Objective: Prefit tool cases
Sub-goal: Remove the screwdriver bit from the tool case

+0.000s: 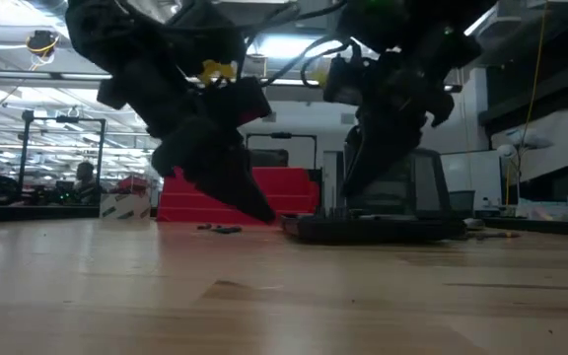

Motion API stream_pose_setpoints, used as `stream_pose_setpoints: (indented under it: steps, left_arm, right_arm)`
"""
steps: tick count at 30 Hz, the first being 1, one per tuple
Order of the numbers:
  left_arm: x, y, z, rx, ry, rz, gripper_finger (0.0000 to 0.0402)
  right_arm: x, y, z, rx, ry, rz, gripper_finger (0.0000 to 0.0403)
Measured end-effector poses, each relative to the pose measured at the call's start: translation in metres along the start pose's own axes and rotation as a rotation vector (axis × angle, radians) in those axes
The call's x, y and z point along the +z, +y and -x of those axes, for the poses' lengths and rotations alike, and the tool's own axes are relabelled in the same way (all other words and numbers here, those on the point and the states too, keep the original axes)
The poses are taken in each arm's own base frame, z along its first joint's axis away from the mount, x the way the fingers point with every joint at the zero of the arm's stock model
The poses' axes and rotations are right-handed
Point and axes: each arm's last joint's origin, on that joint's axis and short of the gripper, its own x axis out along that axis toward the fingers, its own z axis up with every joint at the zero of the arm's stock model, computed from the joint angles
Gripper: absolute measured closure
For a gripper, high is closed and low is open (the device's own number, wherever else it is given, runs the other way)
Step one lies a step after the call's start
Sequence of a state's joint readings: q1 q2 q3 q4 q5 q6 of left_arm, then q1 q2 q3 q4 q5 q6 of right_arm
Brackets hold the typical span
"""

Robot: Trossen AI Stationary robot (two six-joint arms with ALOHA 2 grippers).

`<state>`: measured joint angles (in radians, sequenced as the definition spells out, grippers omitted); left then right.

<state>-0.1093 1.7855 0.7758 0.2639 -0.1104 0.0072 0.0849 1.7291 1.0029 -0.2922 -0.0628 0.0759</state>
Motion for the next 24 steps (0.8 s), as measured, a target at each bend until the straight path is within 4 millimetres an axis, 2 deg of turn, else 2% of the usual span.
stream_pose_setpoints:
  steps: [4, 13, 24]
  left_arm:
    - [-0.002, 0.0, -0.008, -0.038, -0.013, 0.01, 0.0401]
    - [0.002, 0.0, -0.01, -0.04, -0.058, -0.017, 0.0401]
    - [0.007, 0.014, -0.011, -0.01, -0.114, 0.021, 0.0401]
  right_arm:
    - [-0.006, -0.001, -0.006, -0.004, 0.06, -0.002, 0.0297]
    - [-0.005, -0.002, -0.007, -0.039, 0.043, 0.004, 0.0297]
    - [-0.007, -0.003, -0.018, -0.028, 0.057, 0.025, 0.0297]
